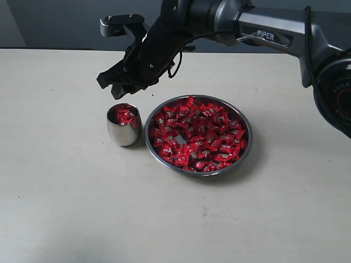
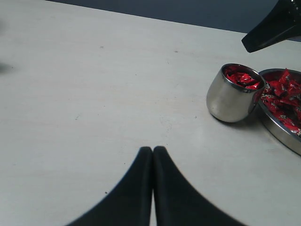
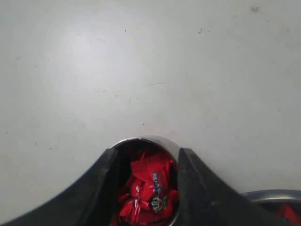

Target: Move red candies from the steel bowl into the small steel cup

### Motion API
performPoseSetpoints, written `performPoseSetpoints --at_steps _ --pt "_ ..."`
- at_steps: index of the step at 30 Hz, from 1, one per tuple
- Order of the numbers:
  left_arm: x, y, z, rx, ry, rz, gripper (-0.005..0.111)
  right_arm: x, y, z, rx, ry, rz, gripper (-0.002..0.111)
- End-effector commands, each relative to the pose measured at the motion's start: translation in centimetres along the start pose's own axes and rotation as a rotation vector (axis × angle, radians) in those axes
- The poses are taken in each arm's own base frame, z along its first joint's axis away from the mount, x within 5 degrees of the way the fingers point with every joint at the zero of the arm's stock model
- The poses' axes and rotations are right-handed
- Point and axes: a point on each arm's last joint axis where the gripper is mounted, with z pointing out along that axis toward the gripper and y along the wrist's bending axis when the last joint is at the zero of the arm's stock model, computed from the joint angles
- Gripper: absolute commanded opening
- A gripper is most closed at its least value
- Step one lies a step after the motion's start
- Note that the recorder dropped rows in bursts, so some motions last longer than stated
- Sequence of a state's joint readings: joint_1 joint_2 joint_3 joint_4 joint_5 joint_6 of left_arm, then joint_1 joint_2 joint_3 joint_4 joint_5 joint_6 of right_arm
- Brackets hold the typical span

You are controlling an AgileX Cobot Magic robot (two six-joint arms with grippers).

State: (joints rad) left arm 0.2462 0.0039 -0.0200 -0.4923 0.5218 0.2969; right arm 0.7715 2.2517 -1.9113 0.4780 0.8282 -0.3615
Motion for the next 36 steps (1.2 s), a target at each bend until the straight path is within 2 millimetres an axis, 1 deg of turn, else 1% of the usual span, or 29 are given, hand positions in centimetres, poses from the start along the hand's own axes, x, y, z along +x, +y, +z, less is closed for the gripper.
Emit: performPoseSetpoints --at_steps 1,36 --pt "0.04 0.01 0.00 -0.001 -0.002 -0.003 0.000 -0.53 0.13 -0.78 0.001 -0.028 -0.004 0.040" --pt "0.04 0.01 0.00 -0.001 -0.002 -0.003 0.000 -0.36 0.19 -0.78 -0.006 -0.010 0.002 0.040"
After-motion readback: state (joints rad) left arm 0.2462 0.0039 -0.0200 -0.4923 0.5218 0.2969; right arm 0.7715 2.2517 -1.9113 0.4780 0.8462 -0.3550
